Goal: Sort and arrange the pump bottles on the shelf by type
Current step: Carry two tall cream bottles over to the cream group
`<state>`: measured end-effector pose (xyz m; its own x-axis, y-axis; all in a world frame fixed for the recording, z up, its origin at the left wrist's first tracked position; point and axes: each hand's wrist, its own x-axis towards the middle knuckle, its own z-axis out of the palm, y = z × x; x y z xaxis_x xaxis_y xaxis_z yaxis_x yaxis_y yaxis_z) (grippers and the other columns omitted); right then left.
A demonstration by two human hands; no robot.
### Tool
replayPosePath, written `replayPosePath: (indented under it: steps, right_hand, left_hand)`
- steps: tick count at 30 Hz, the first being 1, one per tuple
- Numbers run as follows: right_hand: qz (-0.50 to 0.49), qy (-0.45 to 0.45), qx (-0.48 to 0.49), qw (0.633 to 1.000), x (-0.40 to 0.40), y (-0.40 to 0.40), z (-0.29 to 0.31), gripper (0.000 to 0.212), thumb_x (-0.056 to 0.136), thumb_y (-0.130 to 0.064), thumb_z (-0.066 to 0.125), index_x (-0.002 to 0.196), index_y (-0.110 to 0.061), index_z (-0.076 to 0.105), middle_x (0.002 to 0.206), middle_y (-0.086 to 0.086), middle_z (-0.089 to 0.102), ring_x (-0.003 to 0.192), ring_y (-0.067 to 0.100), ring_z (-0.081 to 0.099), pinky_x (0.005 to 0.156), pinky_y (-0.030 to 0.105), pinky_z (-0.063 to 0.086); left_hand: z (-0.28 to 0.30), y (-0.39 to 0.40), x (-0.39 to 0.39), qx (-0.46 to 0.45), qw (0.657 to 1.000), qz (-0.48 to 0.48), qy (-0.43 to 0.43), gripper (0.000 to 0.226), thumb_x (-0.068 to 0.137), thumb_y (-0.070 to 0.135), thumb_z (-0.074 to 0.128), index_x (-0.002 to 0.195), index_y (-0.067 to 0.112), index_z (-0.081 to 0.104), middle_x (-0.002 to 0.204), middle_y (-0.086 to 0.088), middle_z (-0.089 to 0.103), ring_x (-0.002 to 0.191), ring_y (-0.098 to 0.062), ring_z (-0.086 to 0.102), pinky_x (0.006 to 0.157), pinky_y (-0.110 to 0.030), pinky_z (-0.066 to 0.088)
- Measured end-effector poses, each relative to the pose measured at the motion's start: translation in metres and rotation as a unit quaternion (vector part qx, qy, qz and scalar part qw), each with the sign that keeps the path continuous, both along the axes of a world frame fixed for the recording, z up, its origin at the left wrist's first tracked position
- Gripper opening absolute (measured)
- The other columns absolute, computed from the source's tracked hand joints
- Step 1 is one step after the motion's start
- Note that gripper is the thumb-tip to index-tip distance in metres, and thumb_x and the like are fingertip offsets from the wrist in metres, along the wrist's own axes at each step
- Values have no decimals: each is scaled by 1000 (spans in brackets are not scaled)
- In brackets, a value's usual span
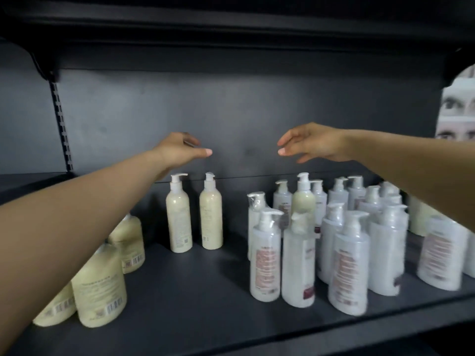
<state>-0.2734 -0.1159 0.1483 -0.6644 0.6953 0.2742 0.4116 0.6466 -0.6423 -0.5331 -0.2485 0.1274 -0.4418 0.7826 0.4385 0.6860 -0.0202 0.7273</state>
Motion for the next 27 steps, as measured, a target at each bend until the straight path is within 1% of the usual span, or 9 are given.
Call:
replayPosePath:
  steps: [4,7,10,13,16,20,24,27]
  right_hand:
    - [-58,-4,13,998,72,-4,3,39,84,-25,69,120,-12,60,127,3,58,120,18,54,99,38,49]
    - [-90,6,16,996,123,1,4,38,83,-26,70,117,-14,62,125,3,60,119,19,55,99,39,49]
    - [-117,12,18,993,168,9,3,37,82,-29,71,116,-16,63,124,1,60,119,18,55,100,39,49]
    - [-135,19,18,991,208,24,1,36,83,-29,69,116,-17,63,125,0,59,118,18,54,98,36,48]
    - [-141,30,18,989,243,50,-4,32,83,-28,69,113,-18,63,124,-1,59,118,18,54,95,33,49]
    - [-129,25,15,991,283,97,-9,35,84,-27,68,116,-15,62,124,0,60,118,18,54,94,32,48]
    - [-94,15,7,995,315,149,-11,33,85,-25,68,115,-14,62,121,1,60,116,17,55,99,35,48]
    - [-69,6,-5,998,335,186,-12,34,84,-24,69,115,-14,61,121,3,62,115,17,57,100,37,47]
  left_hand:
    - [-3,11,52,7,999,-35,-21,37,75,31,74,107,19,60,116,-5,62,114,-20,57,104,-37,43]
    - [-4,27,89,3,998,-58,-27,41,75,30,75,111,18,60,117,-5,62,113,-20,58,101,-35,45]
    - [-5,42,122,-30,995,-86,-32,46,75,30,75,116,19,57,121,-4,57,115,-20,55,95,-30,46]
    - [-10,64,148,-53,994,-93,-31,52,75,28,75,122,18,54,127,-3,53,118,-18,51,90,-27,44]
    - [-18,89,169,-80,993,-82,-16,58,75,29,75,127,18,51,132,-3,49,122,-18,48,90,-27,43]
    - [-24,126,191,-117,992,-57,2,66,75,28,75,133,20,45,139,-4,44,124,-21,47,91,-28,43]
    - [-29,161,206,-120,993,-15,-6,68,76,21,75,136,16,43,139,-8,46,118,-25,52,88,-30,44]
    - [-32,179,212,-144,989,12,-16,66,78,13,72,137,10,41,132,-12,51,104,-23,53,84,-31,43]
